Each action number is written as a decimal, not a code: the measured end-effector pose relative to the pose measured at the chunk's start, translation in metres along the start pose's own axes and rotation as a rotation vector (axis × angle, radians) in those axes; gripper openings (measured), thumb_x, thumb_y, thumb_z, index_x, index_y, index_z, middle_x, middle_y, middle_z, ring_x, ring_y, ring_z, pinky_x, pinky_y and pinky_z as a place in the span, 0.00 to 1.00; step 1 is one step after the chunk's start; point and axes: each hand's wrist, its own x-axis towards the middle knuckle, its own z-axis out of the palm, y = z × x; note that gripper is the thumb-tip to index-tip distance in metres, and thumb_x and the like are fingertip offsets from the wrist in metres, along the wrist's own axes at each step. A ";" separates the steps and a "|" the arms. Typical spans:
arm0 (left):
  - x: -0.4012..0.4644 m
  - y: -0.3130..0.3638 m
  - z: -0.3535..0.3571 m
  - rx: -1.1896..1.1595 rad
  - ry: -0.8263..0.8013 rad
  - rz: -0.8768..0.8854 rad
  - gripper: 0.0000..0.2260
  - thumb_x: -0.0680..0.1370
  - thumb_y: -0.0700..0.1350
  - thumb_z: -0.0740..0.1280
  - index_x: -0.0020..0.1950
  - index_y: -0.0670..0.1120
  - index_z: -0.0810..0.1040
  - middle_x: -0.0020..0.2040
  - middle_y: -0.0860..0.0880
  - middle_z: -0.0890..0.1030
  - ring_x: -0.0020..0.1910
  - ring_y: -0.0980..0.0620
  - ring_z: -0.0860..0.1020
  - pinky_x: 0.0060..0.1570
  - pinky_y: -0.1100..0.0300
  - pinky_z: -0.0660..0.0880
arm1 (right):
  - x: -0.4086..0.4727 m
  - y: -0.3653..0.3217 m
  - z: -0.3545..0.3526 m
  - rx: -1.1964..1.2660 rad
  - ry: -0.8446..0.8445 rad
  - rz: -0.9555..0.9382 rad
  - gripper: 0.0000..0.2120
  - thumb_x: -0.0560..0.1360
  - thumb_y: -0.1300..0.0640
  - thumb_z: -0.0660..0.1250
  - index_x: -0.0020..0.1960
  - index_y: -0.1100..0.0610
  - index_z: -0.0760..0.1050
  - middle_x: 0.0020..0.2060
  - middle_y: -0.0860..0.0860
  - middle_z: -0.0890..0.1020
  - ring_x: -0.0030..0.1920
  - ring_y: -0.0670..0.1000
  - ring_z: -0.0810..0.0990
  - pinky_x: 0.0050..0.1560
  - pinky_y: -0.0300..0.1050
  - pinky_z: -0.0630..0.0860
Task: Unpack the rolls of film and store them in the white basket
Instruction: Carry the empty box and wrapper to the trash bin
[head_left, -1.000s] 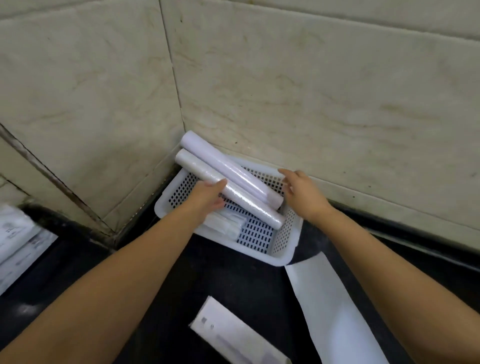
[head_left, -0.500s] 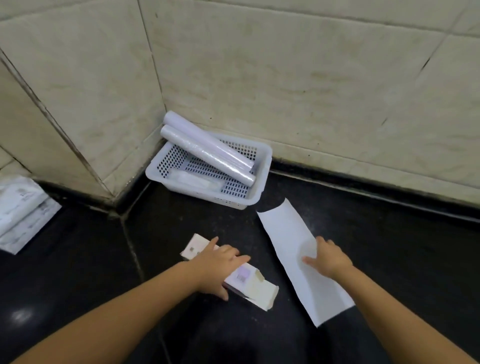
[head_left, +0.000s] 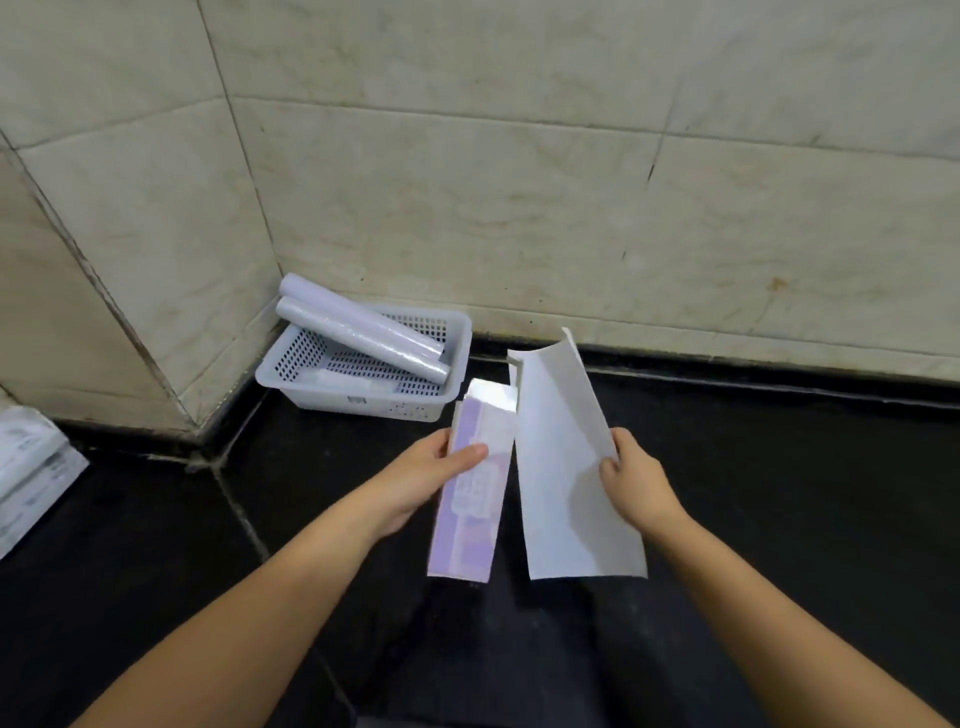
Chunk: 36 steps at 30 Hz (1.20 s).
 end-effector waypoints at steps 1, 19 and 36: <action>-0.003 0.001 0.011 -0.020 0.029 0.003 0.20 0.74 0.52 0.70 0.63 0.47 0.74 0.58 0.47 0.82 0.56 0.50 0.81 0.59 0.51 0.75 | -0.013 -0.004 -0.002 0.027 -0.008 -0.011 0.11 0.78 0.59 0.54 0.58 0.51 0.68 0.43 0.46 0.75 0.39 0.44 0.75 0.32 0.36 0.68; -0.065 -0.016 0.450 0.312 -0.733 -0.028 0.17 0.73 0.51 0.70 0.57 0.47 0.72 0.52 0.47 0.82 0.48 0.50 0.82 0.44 0.55 0.80 | -0.394 0.239 -0.181 0.210 0.722 0.635 0.19 0.76 0.64 0.52 0.61 0.53 0.74 0.51 0.52 0.79 0.47 0.53 0.76 0.44 0.42 0.68; -0.315 -0.128 0.887 0.658 -1.403 -0.054 0.20 0.72 0.51 0.72 0.61 0.45 0.73 0.54 0.45 0.82 0.50 0.47 0.82 0.53 0.50 0.78 | -0.822 0.431 -0.235 0.336 1.206 1.274 0.18 0.78 0.65 0.51 0.64 0.58 0.71 0.57 0.57 0.79 0.50 0.52 0.74 0.48 0.41 0.67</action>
